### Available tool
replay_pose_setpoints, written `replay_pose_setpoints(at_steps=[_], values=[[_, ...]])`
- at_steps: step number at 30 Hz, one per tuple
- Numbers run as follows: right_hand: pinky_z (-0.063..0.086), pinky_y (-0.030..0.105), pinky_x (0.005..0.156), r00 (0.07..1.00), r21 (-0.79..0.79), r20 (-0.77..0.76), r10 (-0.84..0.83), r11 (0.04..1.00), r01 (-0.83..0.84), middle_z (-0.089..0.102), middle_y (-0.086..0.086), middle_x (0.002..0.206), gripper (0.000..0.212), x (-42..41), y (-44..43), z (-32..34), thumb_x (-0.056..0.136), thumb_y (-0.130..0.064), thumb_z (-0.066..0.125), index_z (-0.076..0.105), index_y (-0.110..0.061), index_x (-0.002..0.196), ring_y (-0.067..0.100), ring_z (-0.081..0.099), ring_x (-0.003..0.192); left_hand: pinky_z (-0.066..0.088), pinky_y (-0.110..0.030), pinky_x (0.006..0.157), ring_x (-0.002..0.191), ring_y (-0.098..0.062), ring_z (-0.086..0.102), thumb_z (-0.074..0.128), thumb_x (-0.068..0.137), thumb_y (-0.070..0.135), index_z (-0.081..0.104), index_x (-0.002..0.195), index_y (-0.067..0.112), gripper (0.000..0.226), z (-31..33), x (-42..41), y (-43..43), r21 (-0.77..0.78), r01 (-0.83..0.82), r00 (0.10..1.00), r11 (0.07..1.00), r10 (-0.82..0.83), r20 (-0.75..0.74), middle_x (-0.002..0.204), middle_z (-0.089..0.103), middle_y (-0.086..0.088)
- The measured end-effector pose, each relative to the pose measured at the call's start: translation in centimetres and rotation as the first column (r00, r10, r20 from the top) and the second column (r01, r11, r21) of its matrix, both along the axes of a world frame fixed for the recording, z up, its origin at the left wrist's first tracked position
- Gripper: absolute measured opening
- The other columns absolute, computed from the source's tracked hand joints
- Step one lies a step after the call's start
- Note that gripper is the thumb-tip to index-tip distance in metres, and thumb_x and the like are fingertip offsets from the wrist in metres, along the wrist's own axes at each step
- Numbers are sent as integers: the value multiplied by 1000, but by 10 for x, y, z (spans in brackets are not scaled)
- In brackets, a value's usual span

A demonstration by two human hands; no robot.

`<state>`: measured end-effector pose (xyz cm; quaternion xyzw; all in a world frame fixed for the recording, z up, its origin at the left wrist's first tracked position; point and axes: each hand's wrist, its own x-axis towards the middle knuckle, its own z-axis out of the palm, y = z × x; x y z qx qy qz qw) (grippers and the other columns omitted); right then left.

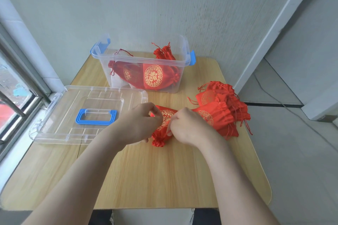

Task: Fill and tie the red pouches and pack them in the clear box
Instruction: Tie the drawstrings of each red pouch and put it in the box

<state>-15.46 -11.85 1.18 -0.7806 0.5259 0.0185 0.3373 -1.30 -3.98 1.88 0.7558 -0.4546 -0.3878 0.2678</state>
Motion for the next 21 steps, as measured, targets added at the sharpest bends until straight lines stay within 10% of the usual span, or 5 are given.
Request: replay_pose_setpoints(at_steps=[7,12,21], values=[[34,29,50,999,-79,10,47,996,-46,51,-1,66,35,-2,3,-4,93,-42,57,51,-18,69,20,49,55,62,-39,73,78,-22,73,56,100,21,67,99,19,11,-6,7,0,-23,106,961,994,-96,258,90,69,3],[34,29,49,998,-125,23,53,991,-50,51,-3,58,45,-5,2,-7,97,-45,66,50,-18,65,20,52,55,42,-20,59,75,-7,60,68,98,48,69,84,22,29,-15,13,2,-17,191,899,981,-168,405,82,67,7],[26,30,46,995,-183,95,4,983,14,40,-1,59,36,-1,2,-5,90,-29,59,39,-18,63,21,39,52,39,-30,58,58,-15,44,54,106,45,55,69,10,51,-12,7,0,52,268,887,962,-267,377,63,50,1]])
